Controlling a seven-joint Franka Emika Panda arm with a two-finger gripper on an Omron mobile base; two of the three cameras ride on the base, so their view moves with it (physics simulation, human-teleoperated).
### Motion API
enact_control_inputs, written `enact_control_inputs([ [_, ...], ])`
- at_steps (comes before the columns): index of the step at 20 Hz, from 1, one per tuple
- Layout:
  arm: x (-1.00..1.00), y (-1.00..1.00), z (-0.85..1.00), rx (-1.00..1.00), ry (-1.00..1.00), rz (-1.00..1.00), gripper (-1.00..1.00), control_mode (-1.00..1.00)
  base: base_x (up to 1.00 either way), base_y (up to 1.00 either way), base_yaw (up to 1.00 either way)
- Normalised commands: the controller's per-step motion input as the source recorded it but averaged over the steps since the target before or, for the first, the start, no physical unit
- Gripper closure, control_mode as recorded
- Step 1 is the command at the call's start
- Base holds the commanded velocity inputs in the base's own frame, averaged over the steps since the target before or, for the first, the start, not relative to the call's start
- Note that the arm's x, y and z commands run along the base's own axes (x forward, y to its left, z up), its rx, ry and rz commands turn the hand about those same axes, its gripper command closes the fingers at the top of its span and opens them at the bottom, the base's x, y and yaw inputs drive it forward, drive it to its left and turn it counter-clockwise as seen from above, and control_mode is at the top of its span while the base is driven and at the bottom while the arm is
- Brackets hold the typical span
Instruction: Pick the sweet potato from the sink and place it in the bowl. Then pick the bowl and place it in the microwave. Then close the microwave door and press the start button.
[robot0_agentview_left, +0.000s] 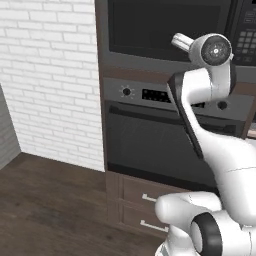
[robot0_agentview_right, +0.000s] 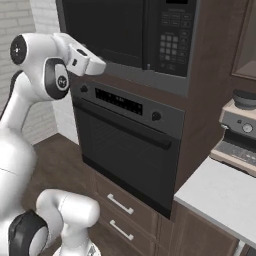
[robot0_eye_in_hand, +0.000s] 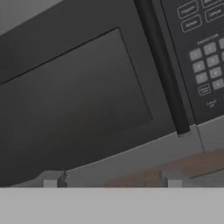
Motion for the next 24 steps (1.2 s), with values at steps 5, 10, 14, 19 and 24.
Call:
enact_control_inputs([
  [5, -1.0, 0.0, 0.01, -0.13, 0.0, 0.15, 1.0, -1.0, 0.0, 0.0, 0.0],
  [10, -0.98, 0.0, -0.14, -0.22, -0.09, 0.06, 1.0, -1.0, 0.0, 0.0, 0.0],
  [14, -0.56, 0.0, -0.18, -0.23, -0.03, 0.0, 1.0, -1.0, 0.0, 0.0, 0.0],
  [19, -0.05, -0.08, -0.01, -0.04, 0.0, 0.0, 1.0, -1.0, 0.0, 0.0, 0.0],
  [24, 0.08, -0.4, 0.0, 0.0, 0.05, -0.01, 1.0, -1.0, 0.0, 0.0, 0.0],
])
